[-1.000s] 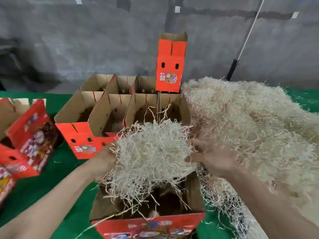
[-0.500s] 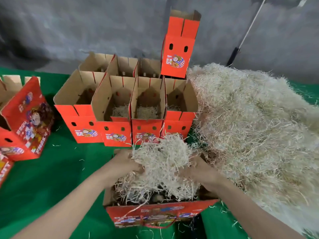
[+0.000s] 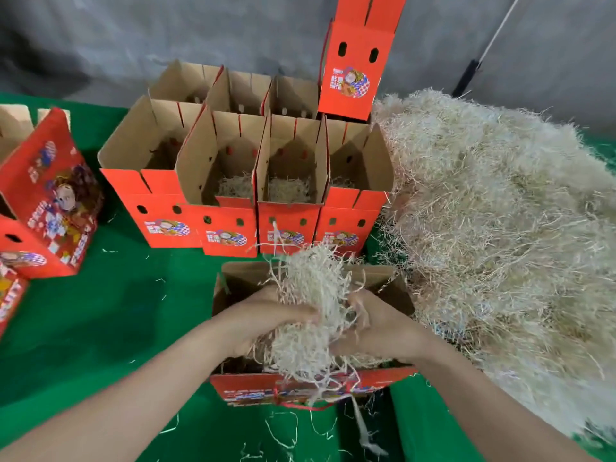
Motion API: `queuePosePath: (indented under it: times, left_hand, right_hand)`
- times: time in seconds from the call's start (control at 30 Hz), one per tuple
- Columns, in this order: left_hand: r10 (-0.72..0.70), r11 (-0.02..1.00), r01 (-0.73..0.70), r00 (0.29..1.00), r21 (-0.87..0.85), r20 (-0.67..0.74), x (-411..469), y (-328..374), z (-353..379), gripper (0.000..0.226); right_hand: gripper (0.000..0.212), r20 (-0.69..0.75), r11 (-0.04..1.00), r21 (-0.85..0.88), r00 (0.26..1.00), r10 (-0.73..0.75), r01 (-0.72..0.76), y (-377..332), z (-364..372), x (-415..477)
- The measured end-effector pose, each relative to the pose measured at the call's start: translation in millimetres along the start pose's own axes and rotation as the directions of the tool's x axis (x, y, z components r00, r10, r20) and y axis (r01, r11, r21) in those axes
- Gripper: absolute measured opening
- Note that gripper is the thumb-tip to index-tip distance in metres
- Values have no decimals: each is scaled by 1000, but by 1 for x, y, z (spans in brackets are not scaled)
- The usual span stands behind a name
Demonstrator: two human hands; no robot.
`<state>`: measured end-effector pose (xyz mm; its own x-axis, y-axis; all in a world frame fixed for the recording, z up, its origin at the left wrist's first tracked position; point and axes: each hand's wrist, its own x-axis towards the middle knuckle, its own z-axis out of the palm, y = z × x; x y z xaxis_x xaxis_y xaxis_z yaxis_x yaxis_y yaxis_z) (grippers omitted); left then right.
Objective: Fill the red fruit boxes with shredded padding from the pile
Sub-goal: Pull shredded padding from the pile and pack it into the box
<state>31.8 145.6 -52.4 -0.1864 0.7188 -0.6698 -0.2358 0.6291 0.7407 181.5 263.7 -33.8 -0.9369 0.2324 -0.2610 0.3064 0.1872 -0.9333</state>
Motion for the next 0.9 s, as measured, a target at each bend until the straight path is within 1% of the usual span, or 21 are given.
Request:
queuePosePath:
  times: [0.03,0.1,0.13,0.17,0.27,0.3,0.4,0.43,0.47,0.5,0.53,0.57,0.6,0.63,0.67,0.7,0.73,0.77,0.83,0.87,0.9]
  left_hand:
    - [-4,1000,3,998,-12,-69,4,-2,2,119]
    - [22,996,-36,986,-83,-166,13,-5,-1,52]
    - [46,996,-63,976,-70,-213,13,-6,-5,39]
    - [67,992,-91,964,-82,-256,14,-8,-12,39]
    - [86,977,-147,934,-154,-346,9,-7,-28,84]
    - [83,973,-152,932,-172,-352,8,-8,-31,92]
    - [140,977,-183,936,-106,-322,8,-9,-34,99]
    - [166,978,-197,933,-69,-321,8,-8,-34,101]
    - [198,977,-215,927,-17,-318,6,-5,-30,102]
    - [224,973,-230,921,21,-320,7,-3,-27,101]
    - [239,971,-236,922,48,-304,7,0,-22,96]
    - [242,970,-242,932,35,-270,8,3,-15,85]
    - [230,973,-231,947,22,-223,9,8,-7,67]
    - [228,973,-232,955,-4,-192,10,11,-1,55]
    - [234,971,-240,952,-6,-198,9,15,1,50]
    - [241,968,-251,942,-13,-234,7,19,-1,54]
    - [239,965,-260,929,-38,-283,4,22,-7,64]
    - [233,958,-274,913,-82,-334,2,23,-16,76]
    - [223,953,-287,886,-102,-406,-1,19,-34,89]
    - [207,957,-271,887,-103,-412,-2,17,-39,93]
    - [198,959,-262,892,-109,-407,-2,16,-41,97]
  right_hand:
    - [50,3,999,31,999,34,-34,0,-2,0]
    - [45,-57,991,96,993,100,-94,4,-12,-2]
    - [39,-110,987,121,987,117,-104,5,-19,-4]
    - [34,-171,985,141,977,126,-102,7,-28,-6]
    - [28,-307,973,210,938,162,-99,14,-51,-16]
    - [28,-331,974,205,929,165,-100,15,-56,-19]
    - [26,-405,983,167,904,135,-72,19,-63,-24]
    - [26,-401,986,149,907,126,-70,18,-64,-25]
    - [28,-370,989,124,921,121,-80,15,-64,-25]
    - [32,-292,990,100,948,128,-103,11,-62,-24]
    - [44,-183,985,98,971,157,-140,8,-58,-20]
    - [65,-97,979,90,976,193,-184,9,-53,-15]
    - [83,-58,964,99,966,253,-246,10,-44,-8]
    - [85,-44,942,134,948,315,-307,11,-37,-2]
    - [68,-75,929,182,938,339,-321,15,-34,3]
    - [48,-92,936,175,941,325,-307,16,-33,5]
    - [40,-133,949,143,945,300,-281,18,-35,4]
    - [40,-177,956,118,941,287,-269,21,-42,0]
    - [30,-285,951,186,913,291,-245,26,-56,-7]
    - [26,-309,943,231,901,304,-238,28,-60,-10]
    - [25,-292,928,286,901,322,-239,26,-61,-12]
